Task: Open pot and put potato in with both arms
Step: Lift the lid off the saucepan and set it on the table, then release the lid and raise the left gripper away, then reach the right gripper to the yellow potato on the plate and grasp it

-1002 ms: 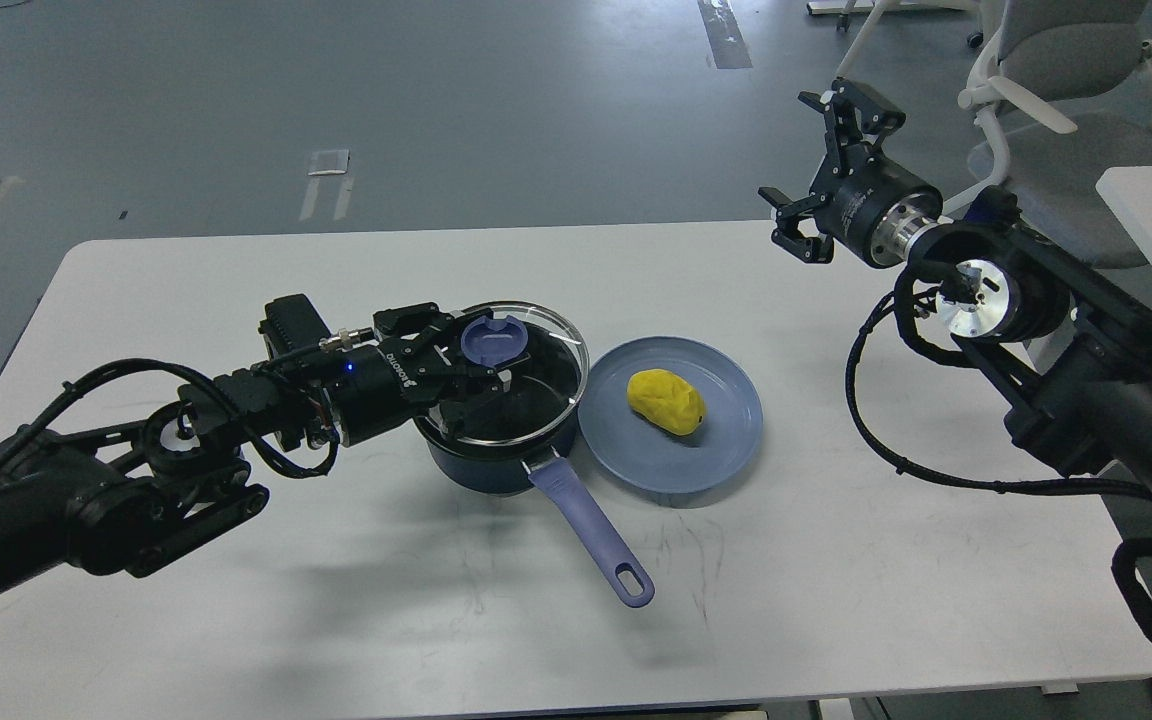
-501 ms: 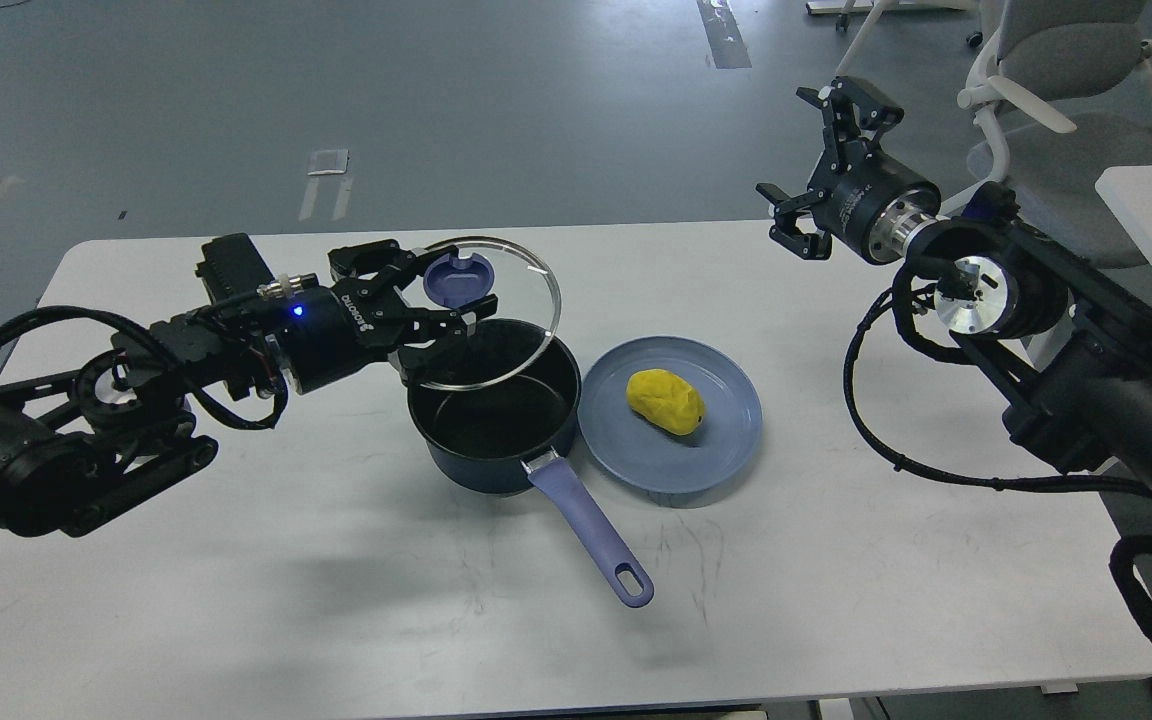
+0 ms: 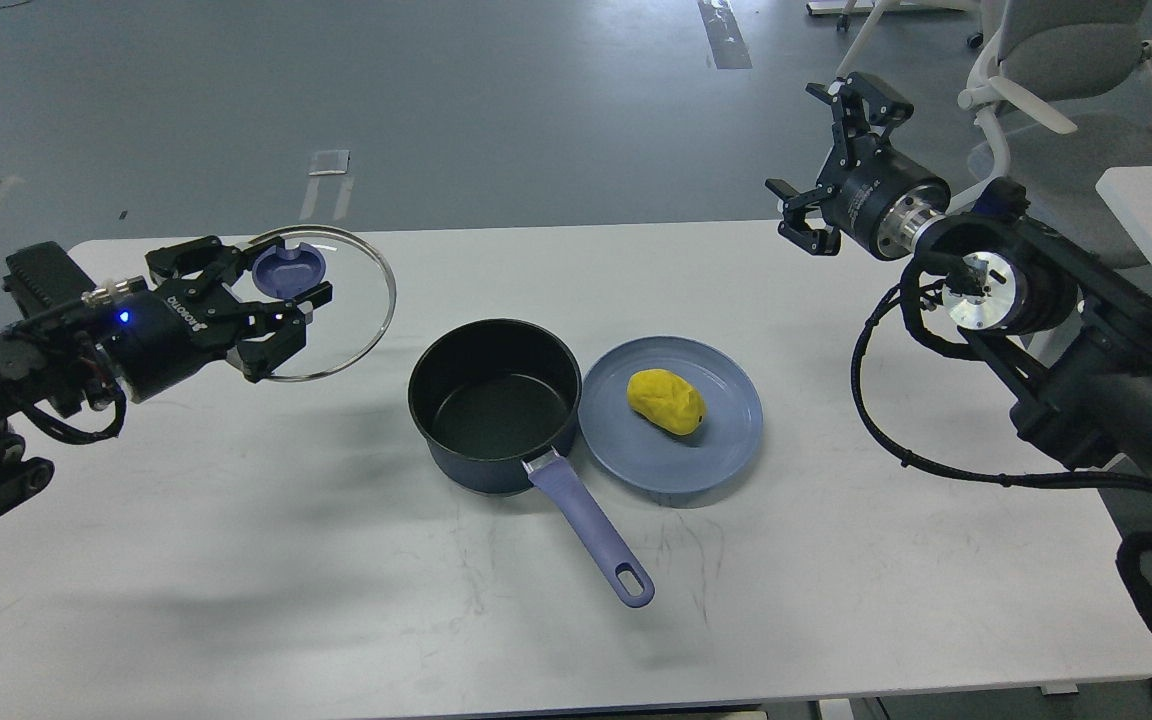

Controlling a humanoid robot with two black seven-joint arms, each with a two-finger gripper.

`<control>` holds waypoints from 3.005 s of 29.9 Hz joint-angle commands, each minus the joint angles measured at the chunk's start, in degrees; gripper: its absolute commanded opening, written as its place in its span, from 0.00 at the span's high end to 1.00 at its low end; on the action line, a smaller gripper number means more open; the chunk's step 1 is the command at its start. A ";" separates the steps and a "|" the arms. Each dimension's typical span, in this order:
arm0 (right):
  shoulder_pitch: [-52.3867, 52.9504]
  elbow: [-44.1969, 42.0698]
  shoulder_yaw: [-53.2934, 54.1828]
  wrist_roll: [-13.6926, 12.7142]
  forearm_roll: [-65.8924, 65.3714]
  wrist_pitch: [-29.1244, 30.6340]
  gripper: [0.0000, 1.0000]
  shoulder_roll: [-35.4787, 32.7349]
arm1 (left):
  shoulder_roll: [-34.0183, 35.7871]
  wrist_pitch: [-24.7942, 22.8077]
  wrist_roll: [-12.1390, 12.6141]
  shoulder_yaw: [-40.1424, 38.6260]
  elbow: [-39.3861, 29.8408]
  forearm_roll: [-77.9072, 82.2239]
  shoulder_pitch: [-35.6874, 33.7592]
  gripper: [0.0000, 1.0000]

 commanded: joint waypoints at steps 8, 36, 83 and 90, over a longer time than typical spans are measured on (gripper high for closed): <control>-0.19 -0.08 -1.67 0.00 0.00 0.00 0.00 -0.16 | -3.71 -0.02 0.00 0.04 10.49 -0.78 8.23 1.00; -0.54 -0.08 -2.90 0.09 0.00 -0.18 0.00 -0.78 | -10.75 -0.02 0.00 0.04 16.82 -3.15 12.36 0.41; 3.05 4.22 -7.19 8.69 -28.23 0.61 0.00 -1.74 | -15.58 -40.24 13.76 -20.70 6.09 -95.17 -9.17 0.01; 8.95 6.34 -26.42 20.19 -59.27 0.00 0.00 -7.36 | -15.58 -41.03 18.15 -20.87 4.51 -101.85 -7.86 0.01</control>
